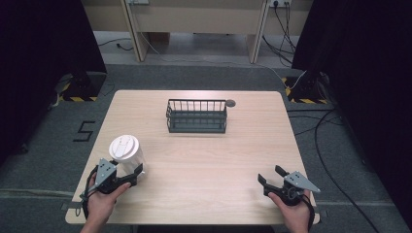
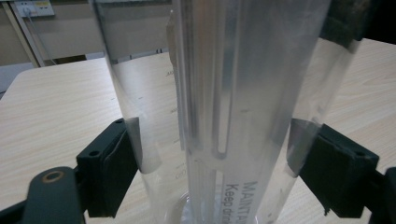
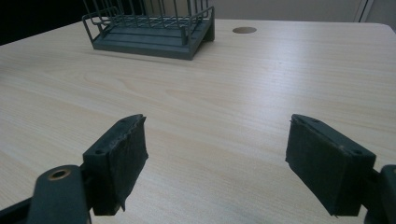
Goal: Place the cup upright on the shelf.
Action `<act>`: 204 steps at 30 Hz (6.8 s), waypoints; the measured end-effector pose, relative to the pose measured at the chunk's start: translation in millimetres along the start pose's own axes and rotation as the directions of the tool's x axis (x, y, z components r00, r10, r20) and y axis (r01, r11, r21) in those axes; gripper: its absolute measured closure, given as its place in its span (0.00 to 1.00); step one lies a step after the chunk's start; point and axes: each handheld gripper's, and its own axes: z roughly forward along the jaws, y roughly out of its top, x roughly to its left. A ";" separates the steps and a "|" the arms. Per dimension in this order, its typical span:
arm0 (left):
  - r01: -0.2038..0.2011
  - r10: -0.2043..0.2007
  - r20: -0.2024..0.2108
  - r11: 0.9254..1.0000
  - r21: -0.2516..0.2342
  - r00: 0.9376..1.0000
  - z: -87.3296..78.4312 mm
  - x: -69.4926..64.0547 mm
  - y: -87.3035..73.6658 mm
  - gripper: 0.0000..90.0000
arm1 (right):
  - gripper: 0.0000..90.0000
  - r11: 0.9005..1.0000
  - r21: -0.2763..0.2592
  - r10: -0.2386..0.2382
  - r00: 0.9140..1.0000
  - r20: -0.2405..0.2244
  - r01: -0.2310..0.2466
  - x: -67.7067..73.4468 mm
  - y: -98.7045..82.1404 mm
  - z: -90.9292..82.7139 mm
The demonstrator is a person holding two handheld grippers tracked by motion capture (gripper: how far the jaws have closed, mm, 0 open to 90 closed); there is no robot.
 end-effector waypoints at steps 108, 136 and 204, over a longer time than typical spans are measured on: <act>-0.077 0.084 0.118 0.995 -0.060 0.989 103.7 -47.2 98.1 0.20 | 0.23 1.000 0.008 -0.015 1.000 -0.006 0.015 1.8 0.1 -0.2; -0.083 0.090 0.126 0.995 -0.062 0.988 125.9 -50.1 117.6 0.20 | 0.23 1.000 0.008 -0.014 1.000 -0.006 0.014 1.1 0.1 -0.2; -0.083 0.088 0.109 0.995 -0.047 0.990 211.4 -65.9 172.2 0.20 | 0.24 1.000 0.011 0.003 1.000 -0.021 -0.003 -0.7 0.3 0.3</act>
